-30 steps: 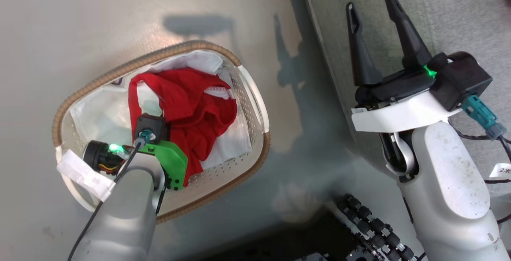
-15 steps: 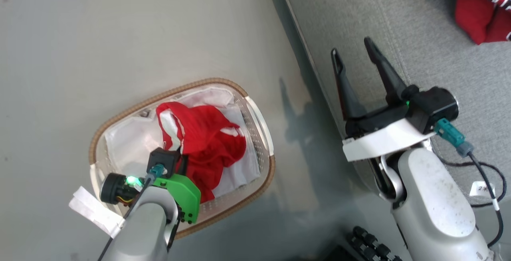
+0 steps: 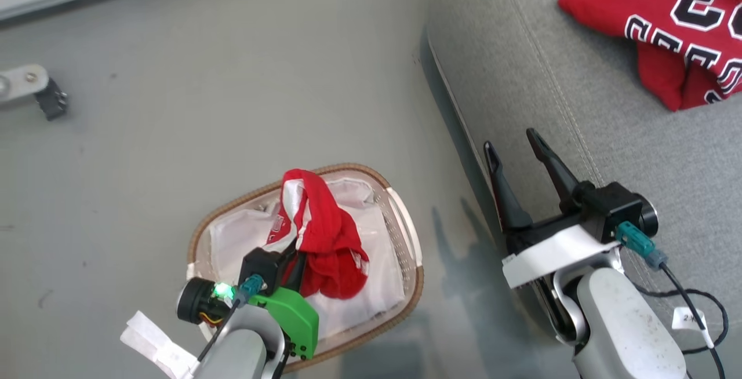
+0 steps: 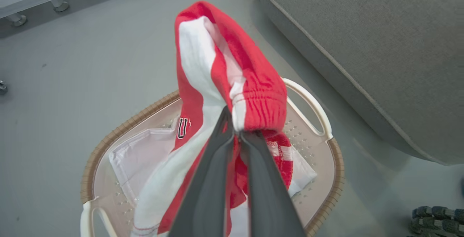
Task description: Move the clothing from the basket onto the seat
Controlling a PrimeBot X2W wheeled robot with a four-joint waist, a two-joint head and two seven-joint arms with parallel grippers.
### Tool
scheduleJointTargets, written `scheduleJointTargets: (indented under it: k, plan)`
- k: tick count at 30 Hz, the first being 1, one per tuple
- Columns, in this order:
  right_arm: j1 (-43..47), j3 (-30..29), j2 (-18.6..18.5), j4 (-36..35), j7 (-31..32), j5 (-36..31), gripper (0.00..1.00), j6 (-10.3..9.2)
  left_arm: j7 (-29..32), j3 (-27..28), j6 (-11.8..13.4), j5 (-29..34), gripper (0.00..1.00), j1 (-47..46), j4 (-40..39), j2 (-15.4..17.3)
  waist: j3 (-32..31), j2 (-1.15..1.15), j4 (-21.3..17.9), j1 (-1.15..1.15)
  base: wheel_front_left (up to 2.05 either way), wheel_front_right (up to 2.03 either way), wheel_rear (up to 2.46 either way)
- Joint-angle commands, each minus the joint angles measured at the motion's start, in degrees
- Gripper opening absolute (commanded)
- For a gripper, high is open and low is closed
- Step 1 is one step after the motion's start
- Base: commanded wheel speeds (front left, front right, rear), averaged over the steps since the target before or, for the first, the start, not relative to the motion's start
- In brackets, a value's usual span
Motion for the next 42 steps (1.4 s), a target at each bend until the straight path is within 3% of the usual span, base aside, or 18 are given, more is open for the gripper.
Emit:
scheduleJointTargets:
  k: [1, 24, 35, 42]
  plan:
    - [1.38, -0.15, -0.23, 0.34, -0.11, -0.12, 1.0, -0.06, 0.04, -0.32, 0.01, 0.27, 0.0, 1.47, -0.74, 0.13, -4.59, 0.0, 3.15, 0.0, 0.0, 0.0, 0.0]
    - [11.44, 0.6, -0.23, 3.72, -0.11, 0.8, 1.0, -0.06, 0.01, 1.28, -0.89, 1.52, 0.0, 9.44, -19.39, 0.14, -19.87, 0.0, 7.77, 0.0, 0.0, 0.0, 0.0]
    - [14.66, 1.6, -0.22, 4.28, -0.11, 0.43, 1.0, -0.06, 0.01, 1.17, -0.55, 0.6, 0.0, 7.36, -28.11, 0.14, -23.13, 0.0, 8.87, 0.0, 0.0, 0.0, 0.0]
    - [14.45, 5.6, -0.22, 3.63, -0.11, -0.87, 1.0, -0.06, 0.01, -0.08, -0.2, 0.09, 0.0, 6.99, -31.18, 0.14, -23.89, 0.0, 9.77, 0.0, 0.0, 0.0, 0.0]
